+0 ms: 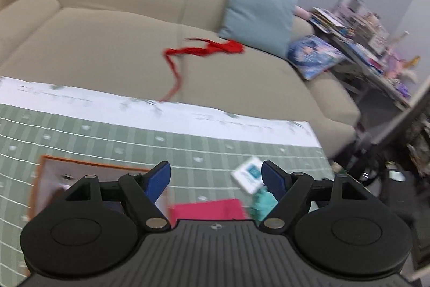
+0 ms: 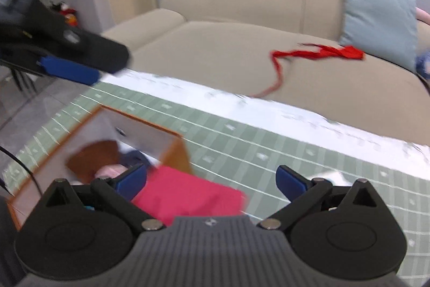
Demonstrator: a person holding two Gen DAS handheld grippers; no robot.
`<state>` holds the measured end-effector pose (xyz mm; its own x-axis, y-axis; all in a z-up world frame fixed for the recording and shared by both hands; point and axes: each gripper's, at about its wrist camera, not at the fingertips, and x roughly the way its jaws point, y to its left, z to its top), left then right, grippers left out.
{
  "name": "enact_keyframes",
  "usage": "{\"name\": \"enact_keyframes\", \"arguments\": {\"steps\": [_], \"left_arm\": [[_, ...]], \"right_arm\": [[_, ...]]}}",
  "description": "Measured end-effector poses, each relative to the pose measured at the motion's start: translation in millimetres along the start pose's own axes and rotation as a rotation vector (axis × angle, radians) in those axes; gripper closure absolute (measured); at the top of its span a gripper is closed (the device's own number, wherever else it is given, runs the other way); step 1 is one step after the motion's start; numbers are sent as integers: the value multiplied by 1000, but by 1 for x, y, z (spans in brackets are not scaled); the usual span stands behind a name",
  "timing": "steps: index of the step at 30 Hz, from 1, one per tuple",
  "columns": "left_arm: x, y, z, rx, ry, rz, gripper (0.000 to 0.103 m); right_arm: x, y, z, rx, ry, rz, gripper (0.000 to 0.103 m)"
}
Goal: Organize soft objects
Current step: 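Move both tools back to the teal plush pouch and tissue pack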
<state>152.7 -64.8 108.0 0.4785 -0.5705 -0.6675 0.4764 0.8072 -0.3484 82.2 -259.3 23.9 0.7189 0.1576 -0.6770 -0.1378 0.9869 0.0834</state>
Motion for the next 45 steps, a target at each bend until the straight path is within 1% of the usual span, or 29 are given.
{"name": "enact_keyframes", "arguments": {"steps": [3, 5, 7, 9, 10, 12, 13, 15, 16, 19, 22, 25, 27, 28, 29, 31, 33, 34, 35, 36, 38, 39, 40, 41, 43, 44, 45], "left_arm": [[11, -19, -8, -8, 1, -50, 13], [19, -33, -14, -2, 11, -72, 13], [26, -49, -23, 33, 10, -93, 13], [30, -65, -36, 63, -13, -104, 13], [31, -71, -43, 61, -21, -108, 13], [31, -80, -60, 41, -49, -110, 13], [31, -86, -72, 48, -63, -108, 13], [34, -96, -91, 69, -76, -80, 13], [37, -99, -101, 81, -70, -59, 13], [52, -102, -126, 91, -28, 9, 13], [65, -99, -140, 102, 10, 49, 13], [72, -95, -150, 121, 26, 71, 13], [74, -93, -155, 127, 28, 63, 12], [73, -94, -158, 144, 13, 63, 12], [73, -96, -159, 160, 20, 61, 12], [71, -99, -161, 179, 18, 57, 12], [70, -101, -162, 185, 23, 41, 12], [70, -102, -163, 184, 25, 35, 12], [70, -102, -163, 182, 26, 31, 12], [70, -102, -164, 182, 29, 26, 12], [71, -102, -162, 182, 27, 26, 12], [71, -102, -162, 181, 26, 28, 12], [71, -101, -161, 176, 25, 23, 12], [70, -100, -161, 169, 24, 11, 12], [68, -97, -159, 143, 22, -38, 12], [68, -97, -158, 134, 22, -52, 12], [67, -97, -158, 127, 22, -63, 12]], "right_arm": [[-3, -25, -21, 16, 19, -53, 3], [-6, -43, -38, 60, 24, -77, 3], [-9, -58, -53, 115, 25, -91, 3], [-8, -73, -69, 162, 26, -106, 3], [-7, -78, -75, 173, 29, -117, 3], [-5, -91, -90, 195, 38, -136, 3], [-4, -98, -96, 213, 39, -139, 3], [-3, -110, -108, 250, 41, -132, 3], [-3, -115, -112, 256, 43, -128, 3], [-3, -125, -124, 230, 67, -112, 3], [0, -130, -136, 189, 103, -116, 3], [2, -127, -147, 82, 101, -155, 3], [6, -125, -151, 20, 85, -165, 4], [9, -124, -153, -11, 86, -154, 7], [12, -121, -154, -43, 85, -141, 10], [16, -116, -154, -103, 68, -148, 14], [20, -113, -152, -134, 54, -151, 19], [21, -113, -150, -135, 45, -141, 23], [22, -113, -149, -133, 34, -127, 29], [22, -113, -149, -136, 25, -106, 32], [25, -112, -149, -158, 31, -79, 45], [28, -111, -149, -169, 38, -72, 47], [29, -110, -150, -171, 43, -54, 52], [31, -110, -150, -166, 44, -34, 62], [34, -107, -150, -158, 44, -23, 73], [35, -106, -150, -161, 43, -28, 77], [37, -105, -150, -161, 46, -33, 78]]}}
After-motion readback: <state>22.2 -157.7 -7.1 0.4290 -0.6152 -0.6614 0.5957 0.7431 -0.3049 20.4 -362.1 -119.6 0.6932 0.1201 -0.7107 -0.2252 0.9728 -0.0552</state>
